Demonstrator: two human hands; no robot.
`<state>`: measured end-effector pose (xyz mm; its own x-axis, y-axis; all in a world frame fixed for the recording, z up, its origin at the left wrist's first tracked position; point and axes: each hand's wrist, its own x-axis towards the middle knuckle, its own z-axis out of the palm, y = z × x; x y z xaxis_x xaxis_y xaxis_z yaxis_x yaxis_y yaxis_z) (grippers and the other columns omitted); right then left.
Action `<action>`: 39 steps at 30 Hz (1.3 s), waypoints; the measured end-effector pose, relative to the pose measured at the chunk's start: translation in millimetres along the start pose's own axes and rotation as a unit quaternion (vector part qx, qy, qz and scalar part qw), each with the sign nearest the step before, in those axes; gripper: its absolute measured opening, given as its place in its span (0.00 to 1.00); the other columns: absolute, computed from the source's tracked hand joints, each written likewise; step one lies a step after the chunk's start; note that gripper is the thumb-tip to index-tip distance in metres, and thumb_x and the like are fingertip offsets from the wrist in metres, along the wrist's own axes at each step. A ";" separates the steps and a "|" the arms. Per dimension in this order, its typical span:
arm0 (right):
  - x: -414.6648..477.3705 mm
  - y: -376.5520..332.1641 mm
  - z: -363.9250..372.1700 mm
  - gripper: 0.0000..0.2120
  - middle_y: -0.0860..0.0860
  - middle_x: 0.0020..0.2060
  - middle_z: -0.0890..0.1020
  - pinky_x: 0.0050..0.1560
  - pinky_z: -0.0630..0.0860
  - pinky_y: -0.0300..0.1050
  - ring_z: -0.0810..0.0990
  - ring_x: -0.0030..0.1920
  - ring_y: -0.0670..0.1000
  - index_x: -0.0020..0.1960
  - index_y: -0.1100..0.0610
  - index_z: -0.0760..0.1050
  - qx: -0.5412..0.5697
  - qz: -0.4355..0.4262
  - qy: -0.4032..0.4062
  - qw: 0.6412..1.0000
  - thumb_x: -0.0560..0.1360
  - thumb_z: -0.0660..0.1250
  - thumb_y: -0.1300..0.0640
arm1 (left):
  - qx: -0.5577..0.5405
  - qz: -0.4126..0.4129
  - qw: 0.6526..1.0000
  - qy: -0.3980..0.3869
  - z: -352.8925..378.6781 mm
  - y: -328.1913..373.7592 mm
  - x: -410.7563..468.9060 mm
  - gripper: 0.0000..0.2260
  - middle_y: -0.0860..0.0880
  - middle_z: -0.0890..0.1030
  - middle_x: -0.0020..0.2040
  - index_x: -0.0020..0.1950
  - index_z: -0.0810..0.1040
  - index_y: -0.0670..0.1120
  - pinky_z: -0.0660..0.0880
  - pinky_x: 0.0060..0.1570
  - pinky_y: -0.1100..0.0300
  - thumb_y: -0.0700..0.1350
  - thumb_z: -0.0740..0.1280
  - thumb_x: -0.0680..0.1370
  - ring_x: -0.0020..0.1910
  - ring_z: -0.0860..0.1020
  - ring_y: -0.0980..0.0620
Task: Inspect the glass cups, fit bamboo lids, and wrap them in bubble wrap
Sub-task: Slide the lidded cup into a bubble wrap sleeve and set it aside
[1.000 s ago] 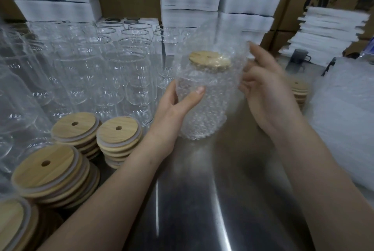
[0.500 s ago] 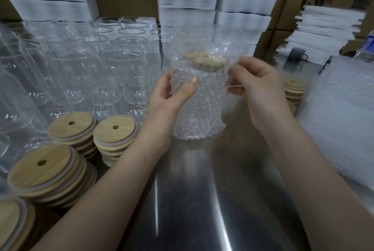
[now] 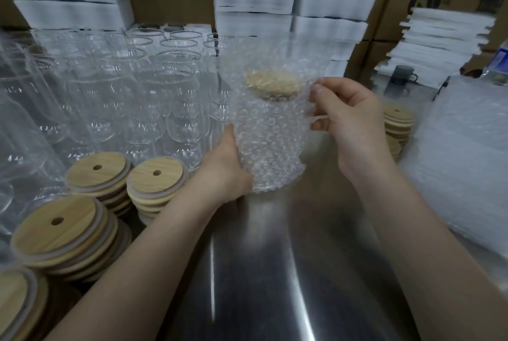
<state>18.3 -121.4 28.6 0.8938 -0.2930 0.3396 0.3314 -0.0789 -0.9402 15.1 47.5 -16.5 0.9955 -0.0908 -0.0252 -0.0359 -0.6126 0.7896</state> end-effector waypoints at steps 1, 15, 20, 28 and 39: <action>0.1 -0.3 -0.3 0.05 0.46 0.35 0.82 0.34 0.76 0.38 0.79 0.34 0.44 0.51 0.58 0.81 0.001 0.000 -0.001 1.000 0.79 0.67 0.63 | 0.007 0.002 1.000 0.009 0.6 -1.4 1.1 0.37 0.48 0.77 0.47 0.75 0.59 0.49 0.74 0.49 0.55 0.35 0.70 0.69 0.50 0.77 0.44; 2.9 1.3 -3.5 0.08 0.55 0.43 0.83 0.36 0.78 0.40 0.79 0.37 0.45 0.56 0.61 0.80 -0.028 -0.021 0.004 0.999 0.79 0.65 0.63 | -0.208 0.113 0.970 0.055 -0.3 17.1 -9.3 0.21 0.53 0.78 0.47 0.59 0.73 0.46 0.74 0.43 0.67 0.33 0.67 0.68 0.43 0.78 0.64; 6.3 -2.0 -7.7 0.12 0.60 0.52 0.83 0.48 0.80 0.56 0.80 0.54 0.63 0.57 0.61 0.80 0.027 -0.026 -0.051 0.998 0.78 0.62 0.67 | -0.376 0.172 0.906 0.087 -4.2 24.4 -13.7 0.33 0.50 0.74 0.70 0.73 0.69 0.51 0.70 0.68 0.48 0.41 0.68 0.67 0.69 0.72 0.50; 1.4 -2.4 -8.5 0.11 0.50 0.49 0.85 0.49 0.79 0.59 0.80 0.49 0.59 0.57 0.54 0.81 0.046 -0.088 -0.147 0.984 0.75 0.71 0.56 | -0.413 0.195 0.869 0.189 -10.6 32.9 -18.0 0.22 0.45 0.82 0.60 0.63 0.79 0.43 0.77 0.61 0.49 0.47 0.73 0.71 0.59 0.80 0.47; -4.1 -5.1 -3.8 0.10 0.45 0.32 0.79 0.24 0.71 0.40 0.73 0.26 0.46 0.47 0.54 0.79 0.034 -0.164 -0.053 0.985 0.78 0.64 0.67 | -0.413 0.230 0.833 0.289 -14.1 28.7 -13.3 0.08 0.47 0.80 0.40 0.49 0.79 0.48 0.78 0.39 0.58 0.35 0.68 0.77 0.40 0.79 0.52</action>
<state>11.8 -123.4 31.9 0.7606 -0.1618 0.6287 0.6233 -0.0887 -0.7769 2.1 42.1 15.2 0.7771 0.3732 0.5069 -0.5903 0.1525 0.7926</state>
